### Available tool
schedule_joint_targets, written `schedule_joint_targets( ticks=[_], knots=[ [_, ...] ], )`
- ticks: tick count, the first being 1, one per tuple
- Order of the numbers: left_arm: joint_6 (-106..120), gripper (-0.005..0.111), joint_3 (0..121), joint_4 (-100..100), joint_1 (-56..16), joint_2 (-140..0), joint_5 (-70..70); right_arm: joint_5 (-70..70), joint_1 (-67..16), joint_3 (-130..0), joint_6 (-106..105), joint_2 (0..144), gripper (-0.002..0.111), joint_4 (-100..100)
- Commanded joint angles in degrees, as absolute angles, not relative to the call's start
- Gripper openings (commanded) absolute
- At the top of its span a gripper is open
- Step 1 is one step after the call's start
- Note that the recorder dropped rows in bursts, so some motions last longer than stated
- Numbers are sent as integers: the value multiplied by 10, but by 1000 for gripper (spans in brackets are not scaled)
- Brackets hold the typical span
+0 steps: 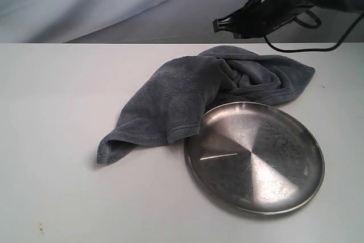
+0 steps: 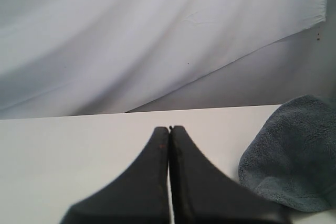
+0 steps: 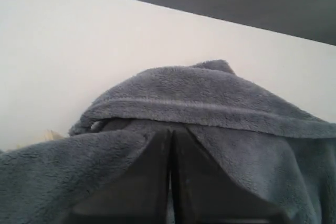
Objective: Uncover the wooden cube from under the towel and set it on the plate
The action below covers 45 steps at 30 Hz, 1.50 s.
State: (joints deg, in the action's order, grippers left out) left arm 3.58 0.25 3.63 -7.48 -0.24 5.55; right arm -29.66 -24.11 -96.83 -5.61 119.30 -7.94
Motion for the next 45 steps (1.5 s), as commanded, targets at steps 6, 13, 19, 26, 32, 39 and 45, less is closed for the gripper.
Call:
schedule_joint_targets(
  ticks=[6, 13, 19, 26, 32, 39, 45],
  knots=[
    [34, 0, 0, 38, -74, 0, 49, -352, -307, -1004, -92, 1215, 0, -84],
    [34, 0, 0, 38, -74, 0, 49, -371, -355, -1004, -88, 1215, 0, -84],
    [34, 0, 0, 38, -74, 0, 49, -443, -355, -1004, -77, 1214, 0, -76],
    [34, 0, 0, 38, -74, 0, 49, -461, -355, -1004, -77, 1190, 0, -76],
    [34, 0, 0, 38, -74, 0, 49, -493, -355, -1004, -76, 1156, 36, -77],
    [34, 0, 0, 38, -74, 0, 49, -484, -355, -1004, -77, 1175, 64, -21],
    [34, 0, 0, 38, -74, 0, 49, -456, -355, -1004, -77, 1210, 63, 15]
  ],
)
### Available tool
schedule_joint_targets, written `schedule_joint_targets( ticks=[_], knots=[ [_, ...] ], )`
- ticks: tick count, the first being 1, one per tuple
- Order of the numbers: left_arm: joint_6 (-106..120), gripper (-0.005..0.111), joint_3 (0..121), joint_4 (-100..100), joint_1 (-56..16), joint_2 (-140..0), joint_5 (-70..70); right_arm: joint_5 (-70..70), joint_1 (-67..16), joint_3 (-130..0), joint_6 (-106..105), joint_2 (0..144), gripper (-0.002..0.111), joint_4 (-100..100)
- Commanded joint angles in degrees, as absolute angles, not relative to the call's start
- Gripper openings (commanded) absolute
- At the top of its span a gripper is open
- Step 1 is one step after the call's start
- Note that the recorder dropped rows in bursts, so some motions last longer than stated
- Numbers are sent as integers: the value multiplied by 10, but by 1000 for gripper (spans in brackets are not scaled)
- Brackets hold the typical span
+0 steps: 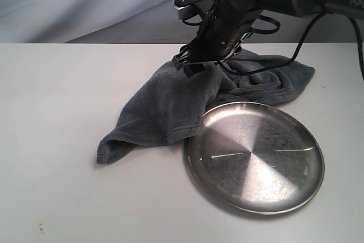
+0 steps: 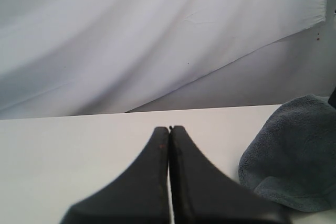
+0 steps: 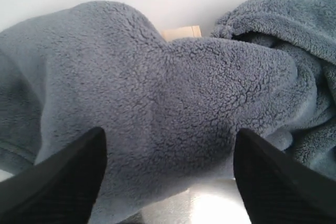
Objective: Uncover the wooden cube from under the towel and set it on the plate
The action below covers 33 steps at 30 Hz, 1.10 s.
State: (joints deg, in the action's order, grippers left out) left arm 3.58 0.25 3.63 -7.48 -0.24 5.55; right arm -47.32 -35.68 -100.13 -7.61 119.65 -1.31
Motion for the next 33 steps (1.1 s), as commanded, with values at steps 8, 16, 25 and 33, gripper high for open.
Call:
schedule_joint_targets(
  ticks=[8, 16, 25, 33],
  knots=[
    [34, 0, 0, 38, -74, 0, 49, -454, -355, -1004, -73, 1215, 34, 15],
    [34, 0, 0, 38, -74, 0, 49, -448, -355, -1004, -70, 1201, 0, -15],
    [34, 0, 0, 38, -74, 0, 49, -366, -355, -1004, -72, 1139, 0, -31],
    [34, 0, 0, 38, -74, 0, 49, -271, -355, -1004, -90, 1134, 0, 26]
  ],
)
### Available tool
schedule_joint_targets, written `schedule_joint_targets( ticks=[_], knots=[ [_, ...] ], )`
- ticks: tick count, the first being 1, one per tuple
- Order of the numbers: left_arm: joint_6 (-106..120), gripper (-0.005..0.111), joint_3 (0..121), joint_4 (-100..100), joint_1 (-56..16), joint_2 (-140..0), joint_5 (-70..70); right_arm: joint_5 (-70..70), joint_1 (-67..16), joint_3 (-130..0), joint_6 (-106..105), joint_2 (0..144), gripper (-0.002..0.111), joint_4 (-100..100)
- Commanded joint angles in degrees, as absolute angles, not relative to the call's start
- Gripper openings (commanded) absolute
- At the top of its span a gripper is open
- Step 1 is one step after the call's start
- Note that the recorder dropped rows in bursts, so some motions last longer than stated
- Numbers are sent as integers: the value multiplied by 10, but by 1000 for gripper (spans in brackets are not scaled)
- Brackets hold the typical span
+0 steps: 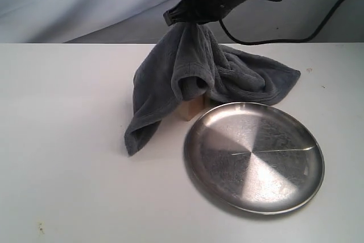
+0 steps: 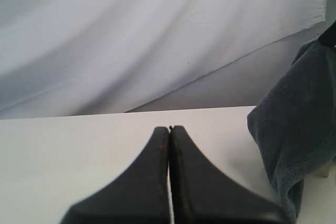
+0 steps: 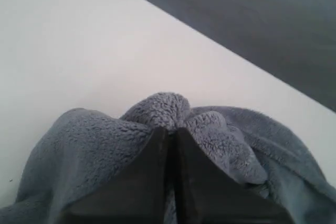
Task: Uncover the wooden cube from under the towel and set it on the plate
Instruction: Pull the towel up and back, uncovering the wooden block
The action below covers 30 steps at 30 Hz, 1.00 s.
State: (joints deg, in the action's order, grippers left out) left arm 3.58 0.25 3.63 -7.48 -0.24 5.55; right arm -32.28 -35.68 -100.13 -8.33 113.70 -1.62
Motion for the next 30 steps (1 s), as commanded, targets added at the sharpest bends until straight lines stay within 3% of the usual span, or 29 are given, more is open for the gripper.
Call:
schedule_joint_targets(
  ticks=[1, 13, 20, 30],
  knots=[
    [34, 0, 0, 38, -74, 0, 49, -259, -355, -1004, -90, 1135, 0, 39],
    [34, 0, 0, 38, -74, 0, 49, -209, -345, -1004, -30, 1192, 0, 175],
    [34, 0, 0, 38, -74, 0, 49, -125, -311, -1004, 159, 1204, 0, 243],
    [34, 0, 0, 38, -74, 0, 49, -185, -302, -1004, 170, 1242, 0, 243]
  ],
)
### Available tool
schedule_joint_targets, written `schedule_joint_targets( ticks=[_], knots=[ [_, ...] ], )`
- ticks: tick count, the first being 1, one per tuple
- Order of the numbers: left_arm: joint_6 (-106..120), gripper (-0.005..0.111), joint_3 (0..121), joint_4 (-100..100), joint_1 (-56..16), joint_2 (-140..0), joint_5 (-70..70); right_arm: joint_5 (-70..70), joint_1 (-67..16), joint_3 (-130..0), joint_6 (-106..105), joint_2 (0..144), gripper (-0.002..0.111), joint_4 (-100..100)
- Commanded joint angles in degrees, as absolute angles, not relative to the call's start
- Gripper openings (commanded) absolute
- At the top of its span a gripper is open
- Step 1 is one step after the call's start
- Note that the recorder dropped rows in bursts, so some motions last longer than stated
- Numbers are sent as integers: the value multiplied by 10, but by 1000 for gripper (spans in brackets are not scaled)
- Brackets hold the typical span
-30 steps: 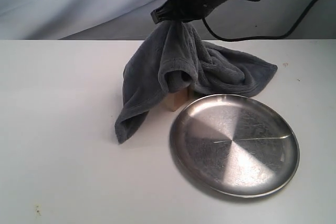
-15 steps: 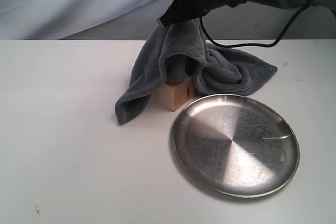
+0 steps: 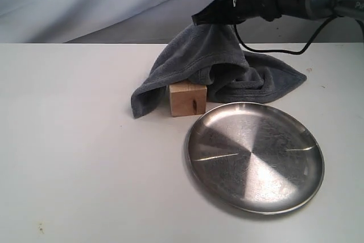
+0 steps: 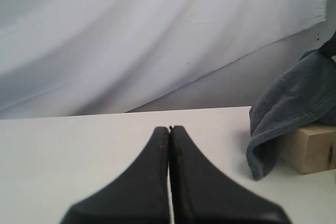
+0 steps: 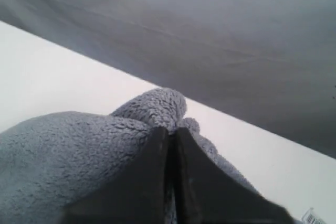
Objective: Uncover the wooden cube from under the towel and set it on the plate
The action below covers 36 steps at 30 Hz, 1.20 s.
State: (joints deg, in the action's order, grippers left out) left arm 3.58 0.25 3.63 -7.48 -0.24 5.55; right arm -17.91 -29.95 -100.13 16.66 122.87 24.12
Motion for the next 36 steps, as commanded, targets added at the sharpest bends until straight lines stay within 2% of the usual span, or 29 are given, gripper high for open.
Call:
schedule_joint_targets(
  ticks=[1, 4, 7, 14, 16, 26, 31, 36],
  knots=[
    [34, 0, 0, 38, -74, 0, 49, -181, -302, -1004, 170, 1243, 0, 243],
    [34, 0, 0, 38, -74, 0, 49, -173, -303, -1004, 170, 1244, 0, 239],
    [34, 0, 0, 38, -74, 0, 49, -185, -303, -1004, 171, 1244, 9, 229],
    [34, 0, 0, 38, -74, 0, 49, -232, -321, -1004, 167, 1235, 57, 225],
    [34, 0, 0, 38, -74, 0, 49, -239, -334, -1004, 166, 1226, 64, 225],
    [34, 0, 0, 38, -74, 0, 49, -382, -407, -1004, 154, 1212, 63, 215],
    [34, 0, 0, 38, -74, 0, 49, -393, -409, -1004, 153, 1231, 70, 225],
    [34, 0, 0, 38, -74, 0, 49, -430, -409, -1004, 153, 1249, 71, 242]
  ],
)
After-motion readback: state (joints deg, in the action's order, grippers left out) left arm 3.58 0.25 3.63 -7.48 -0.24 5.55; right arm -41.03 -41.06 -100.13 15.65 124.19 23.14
